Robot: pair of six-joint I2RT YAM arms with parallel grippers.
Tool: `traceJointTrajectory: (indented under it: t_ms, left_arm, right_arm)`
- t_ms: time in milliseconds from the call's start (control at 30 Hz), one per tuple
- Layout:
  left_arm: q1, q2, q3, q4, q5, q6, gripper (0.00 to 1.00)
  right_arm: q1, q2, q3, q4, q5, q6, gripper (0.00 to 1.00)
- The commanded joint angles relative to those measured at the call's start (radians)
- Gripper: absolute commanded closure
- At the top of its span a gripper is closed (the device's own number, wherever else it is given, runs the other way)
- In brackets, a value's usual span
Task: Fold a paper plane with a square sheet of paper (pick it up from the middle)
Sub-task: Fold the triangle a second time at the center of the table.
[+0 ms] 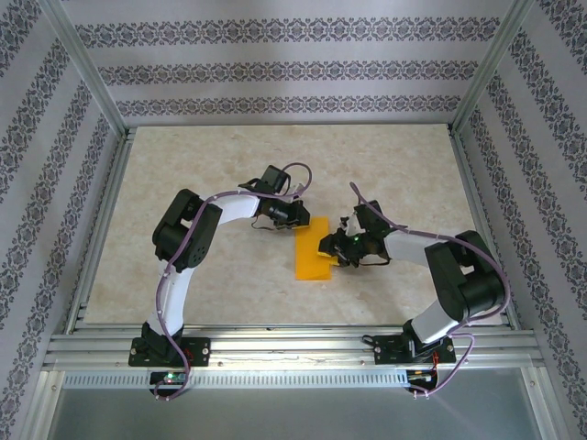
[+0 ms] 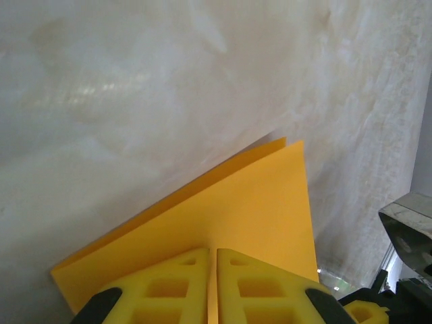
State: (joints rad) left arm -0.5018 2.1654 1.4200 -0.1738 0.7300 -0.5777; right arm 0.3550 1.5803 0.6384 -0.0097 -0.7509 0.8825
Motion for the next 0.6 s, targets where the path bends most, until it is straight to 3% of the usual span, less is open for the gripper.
traceJointTrajectory:
  t_ms: [0,267,567]
  left_arm:
    - [0.006,-0.003,0.032,-0.031,0.008,0.058,0.89]
    - [-0.002,-0.097,0.024,-0.026,-0.035,0.044,0.71]
    - [-0.037,-0.289,-0.102,-0.008,-0.125,0.099,0.6]
  right_arm:
    - [-0.015,0.02,0.027,0.036,-0.035,-0.028,0.7]
    - [-0.037,0.031,0.032,0.037,-0.047,-0.055,0.81]
    - [-0.039,0.019,0.018,0.047,-0.057,-0.053,0.89]
